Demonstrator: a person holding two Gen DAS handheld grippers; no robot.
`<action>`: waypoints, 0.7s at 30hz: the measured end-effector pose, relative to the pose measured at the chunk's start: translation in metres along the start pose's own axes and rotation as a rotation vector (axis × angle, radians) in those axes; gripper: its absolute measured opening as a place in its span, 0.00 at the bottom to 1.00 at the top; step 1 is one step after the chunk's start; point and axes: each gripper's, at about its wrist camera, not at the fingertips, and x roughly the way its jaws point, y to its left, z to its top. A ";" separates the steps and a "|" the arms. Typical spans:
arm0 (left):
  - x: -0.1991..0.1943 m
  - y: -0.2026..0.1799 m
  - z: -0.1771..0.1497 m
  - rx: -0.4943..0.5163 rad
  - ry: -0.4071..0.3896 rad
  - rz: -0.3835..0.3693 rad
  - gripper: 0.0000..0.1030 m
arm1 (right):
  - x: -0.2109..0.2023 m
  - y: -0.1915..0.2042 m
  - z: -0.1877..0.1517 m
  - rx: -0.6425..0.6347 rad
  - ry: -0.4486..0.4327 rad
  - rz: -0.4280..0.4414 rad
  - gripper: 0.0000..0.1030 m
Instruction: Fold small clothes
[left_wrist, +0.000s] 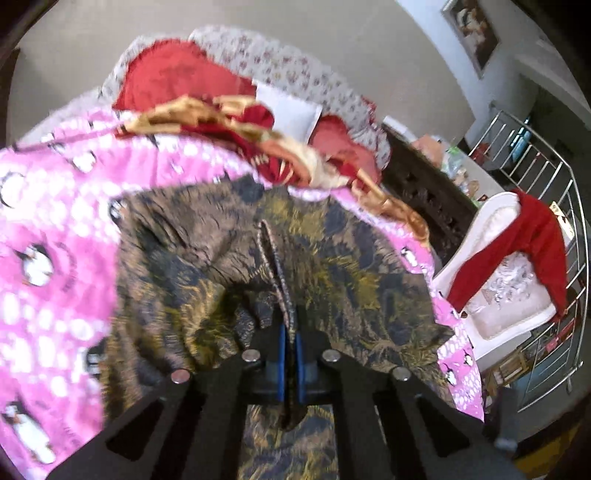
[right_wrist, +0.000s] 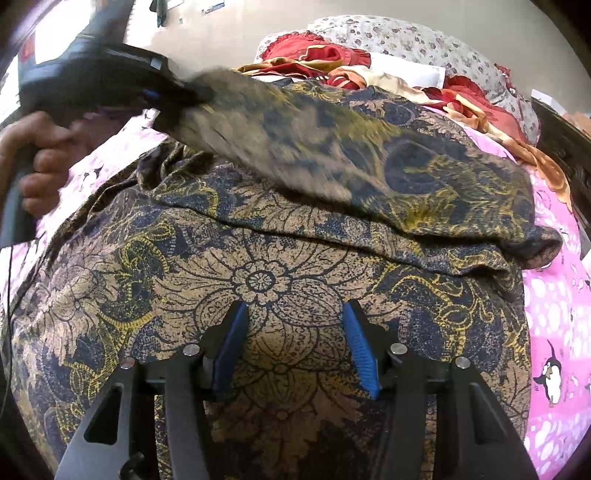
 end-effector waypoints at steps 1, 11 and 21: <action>-0.006 0.002 -0.001 0.001 -0.004 0.000 0.04 | 0.000 0.000 0.000 -0.001 0.000 0.000 0.40; -0.022 0.056 -0.015 -0.061 0.010 0.112 0.04 | 0.000 0.000 0.000 -0.005 0.001 -0.004 0.40; -0.028 0.068 -0.017 -0.028 0.006 0.338 0.36 | -0.026 -0.026 0.010 0.144 0.006 0.186 0.39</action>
